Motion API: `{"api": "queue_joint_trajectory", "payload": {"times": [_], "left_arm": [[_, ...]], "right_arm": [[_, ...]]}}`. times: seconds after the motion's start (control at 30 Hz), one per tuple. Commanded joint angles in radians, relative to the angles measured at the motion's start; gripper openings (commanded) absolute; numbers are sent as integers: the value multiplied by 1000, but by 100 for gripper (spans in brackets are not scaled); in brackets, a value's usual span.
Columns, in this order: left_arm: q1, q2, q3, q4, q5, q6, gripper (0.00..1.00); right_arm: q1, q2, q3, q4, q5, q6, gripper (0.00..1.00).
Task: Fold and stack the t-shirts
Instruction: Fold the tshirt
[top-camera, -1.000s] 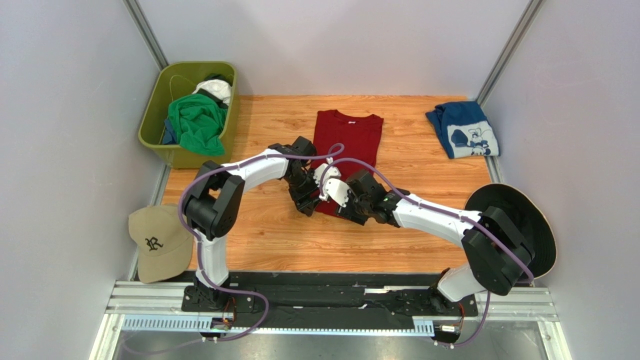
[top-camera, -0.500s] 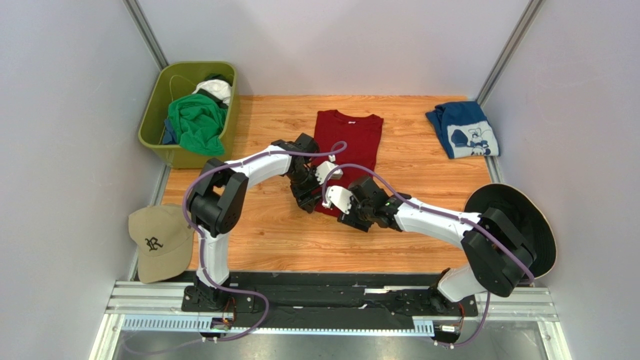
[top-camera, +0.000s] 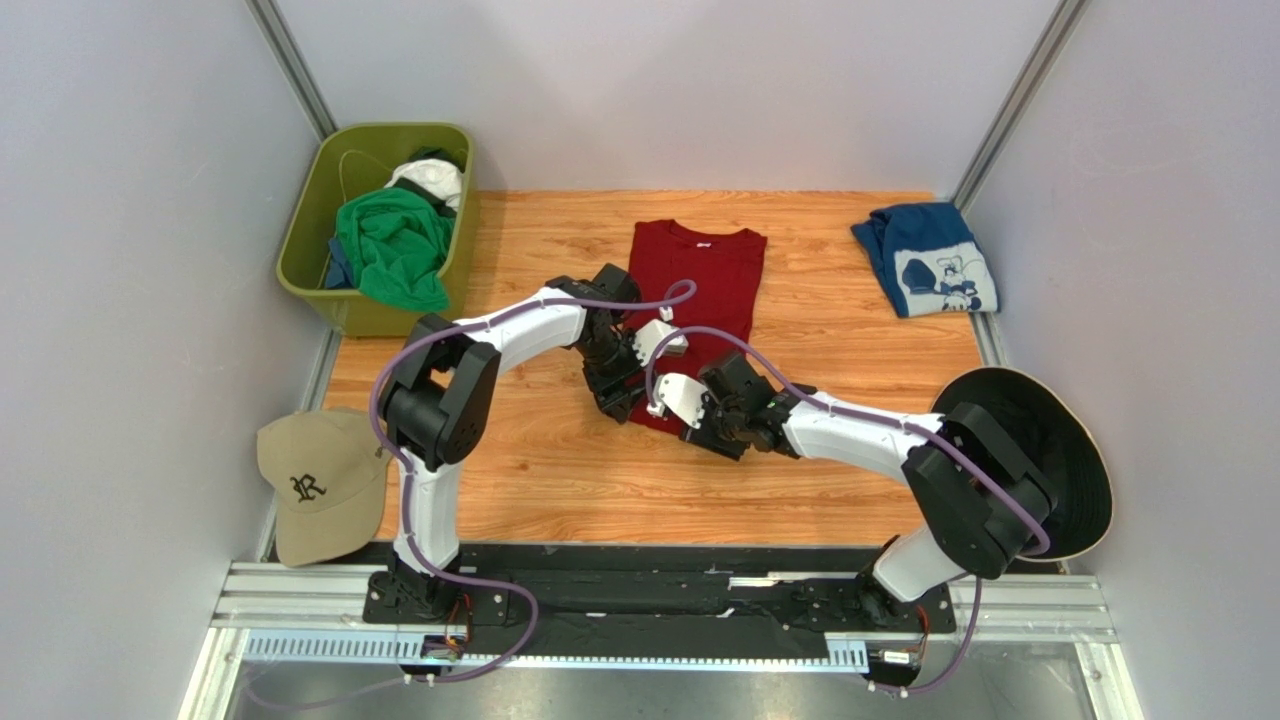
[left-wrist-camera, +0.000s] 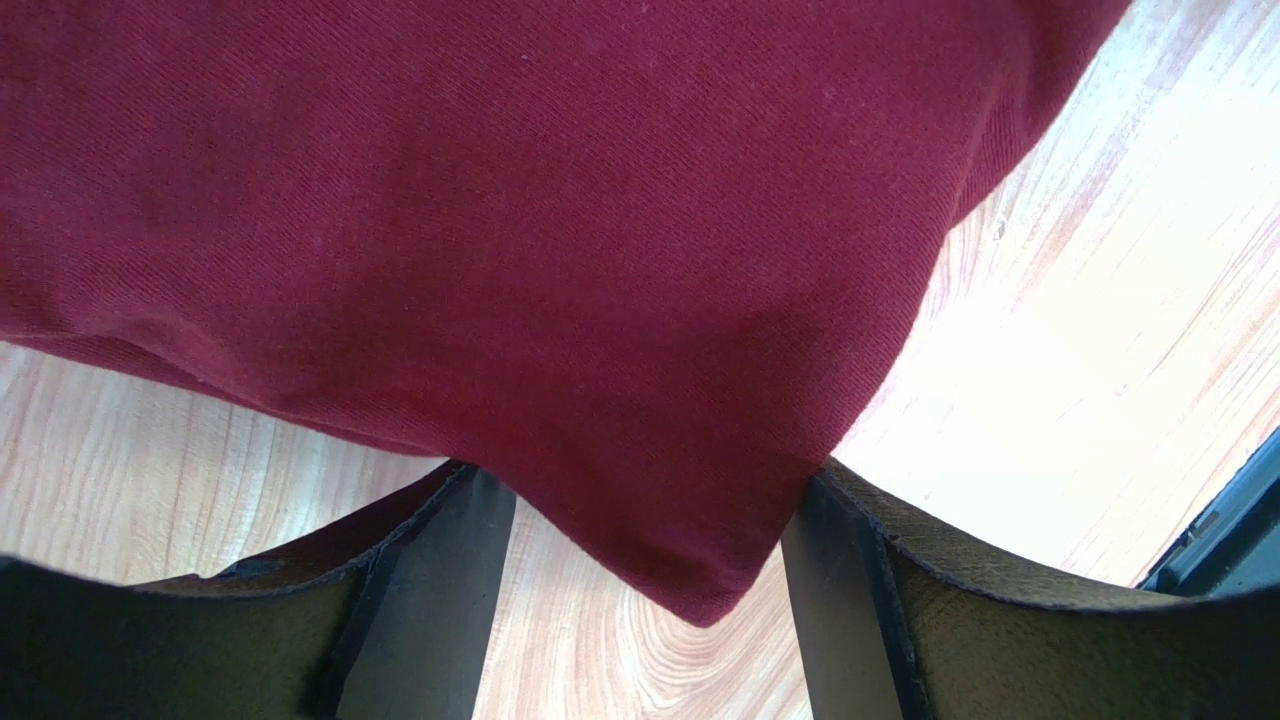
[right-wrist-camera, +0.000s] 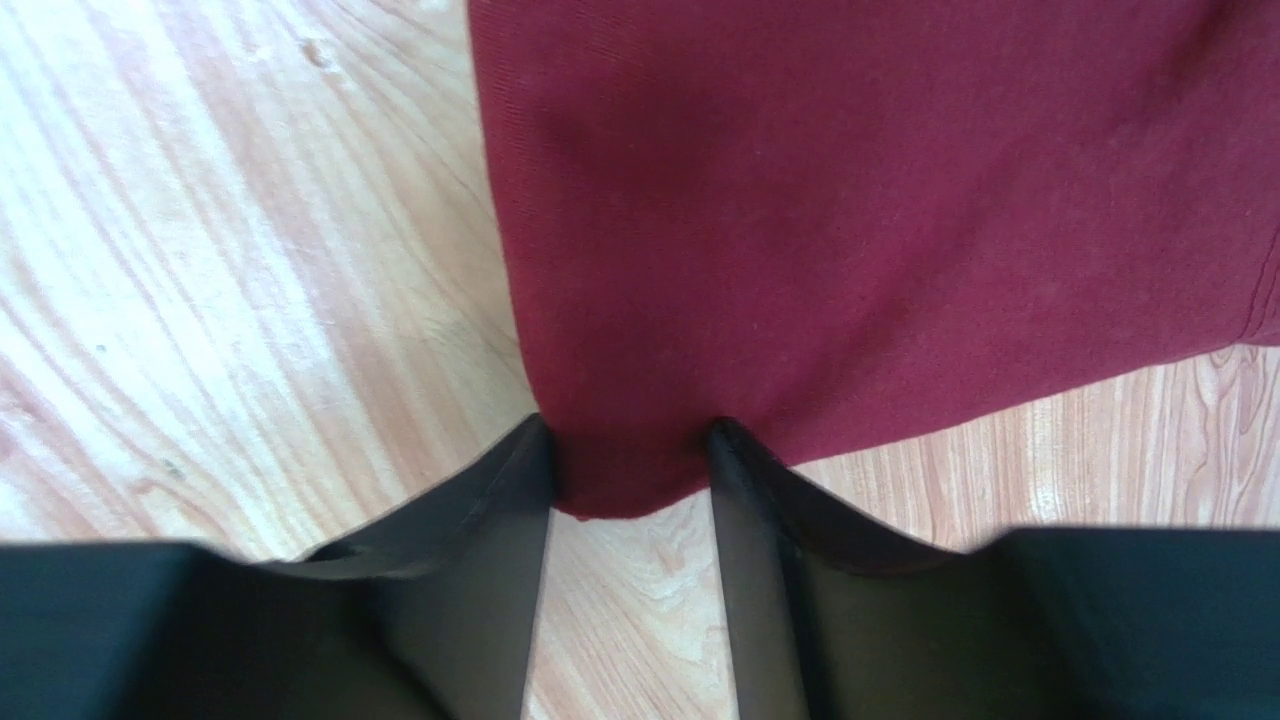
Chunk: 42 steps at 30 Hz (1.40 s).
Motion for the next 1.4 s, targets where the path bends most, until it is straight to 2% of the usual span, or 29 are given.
{"api": "queue_joint_trajectory", "payload": {"times": [0.0, 0.1, 0.13, 0.23, 0.3, 0.43, 0.5, 0.53, 0.6, 0.9, 1.37], "left_arm": [[-6, 1, 22, -9, 20, 20, 72], [-6, -13, 7, -9, 29, 10, 69], [-6, -17, -7, -8, 34, 9, 67], [-5, -46, -42, -3, 38, 4, 62], [-6, -69, -60, -1, 40, -2, 57], [-6, -89, -97, -9, 58, -8, 23], [-8, -86, -102, -12, 66, -8, 17], [-8, -86, -108, -12, 69, -10, 6], [-8, -83, -111, -14, 75, -13, 0], [-40, -106, -159, -18, 72, -22, 0], [-78, -316, -367, -76, 104, -4, 0]], "right_arm": [[-32, 33, 18, 42, -29, -24, 39], [-41, 51, 30, 44, -30, -27, 22], [-43, 53, 31, 42, -30, -27, 12], [-41, 47, 38, 24, -39, -18, 0], [-40, 39, 45, -4, -56, -15, 0], [-34, 16, 58, -42, -72, -4, 0], [-25, 8, 64, -59, -70, -4, 0], [-22, 4, 65, -62, -72, -4, 0], [-15, -1, 68, -76, -70, -2, 0], [27, -47, 65, -143, -90, 13, 0], [201, -214, 73, -313, -112, 99, 0]]}}
